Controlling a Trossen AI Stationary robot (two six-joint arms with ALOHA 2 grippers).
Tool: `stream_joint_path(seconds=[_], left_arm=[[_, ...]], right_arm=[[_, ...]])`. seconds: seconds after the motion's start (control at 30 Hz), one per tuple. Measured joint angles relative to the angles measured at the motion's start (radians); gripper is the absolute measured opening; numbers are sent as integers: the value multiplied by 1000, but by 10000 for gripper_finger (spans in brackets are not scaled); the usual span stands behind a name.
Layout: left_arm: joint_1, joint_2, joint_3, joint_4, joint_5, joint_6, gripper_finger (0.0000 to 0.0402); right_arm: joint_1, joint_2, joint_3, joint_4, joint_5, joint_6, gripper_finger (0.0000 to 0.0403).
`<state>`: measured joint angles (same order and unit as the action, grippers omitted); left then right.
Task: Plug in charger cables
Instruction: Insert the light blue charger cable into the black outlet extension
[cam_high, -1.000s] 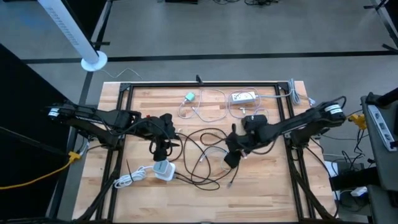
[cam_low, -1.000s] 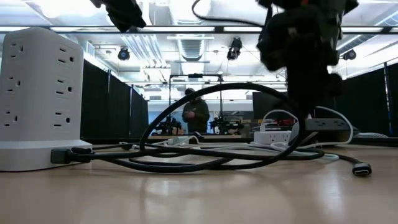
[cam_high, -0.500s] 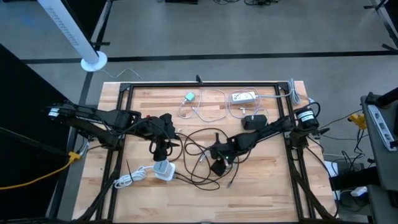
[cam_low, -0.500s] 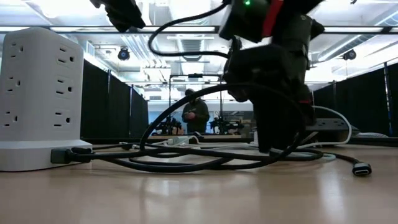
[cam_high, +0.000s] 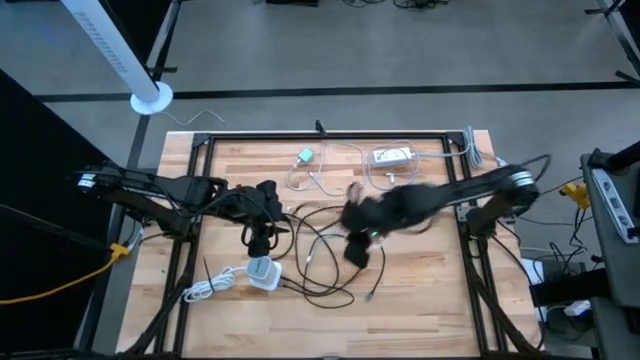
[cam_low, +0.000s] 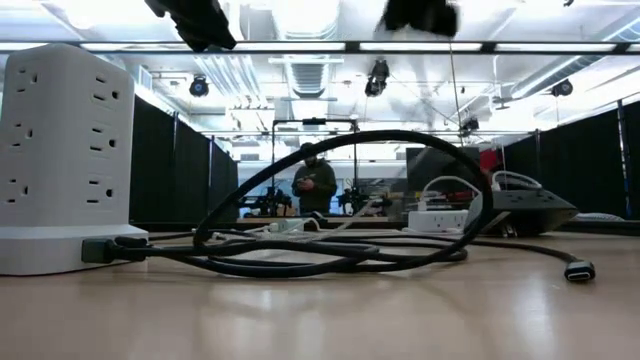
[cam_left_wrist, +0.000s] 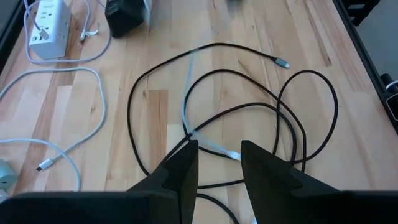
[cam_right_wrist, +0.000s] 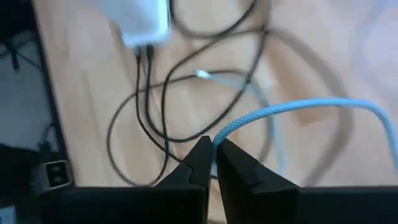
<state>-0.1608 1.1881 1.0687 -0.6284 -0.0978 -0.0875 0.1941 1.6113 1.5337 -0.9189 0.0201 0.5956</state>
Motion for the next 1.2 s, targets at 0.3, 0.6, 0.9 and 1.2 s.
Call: stream_joint_path(seconds=[0.3,0.6,0.9,1.2], left_arm=[[1,0,0,5,-3,0,103],[8,14,0,48,-27,0,103],[8,38,-1,49,-25,0,103],[11,54,-1,51,-25,11,103]], right_arm=[[-13,-337,27,-670,-8,199,1],[35,-413,-221,-629,-95,157,0],[35,-350,-615,-556,0,232,10],[15,-362,-611,-404,-133,237,152]])
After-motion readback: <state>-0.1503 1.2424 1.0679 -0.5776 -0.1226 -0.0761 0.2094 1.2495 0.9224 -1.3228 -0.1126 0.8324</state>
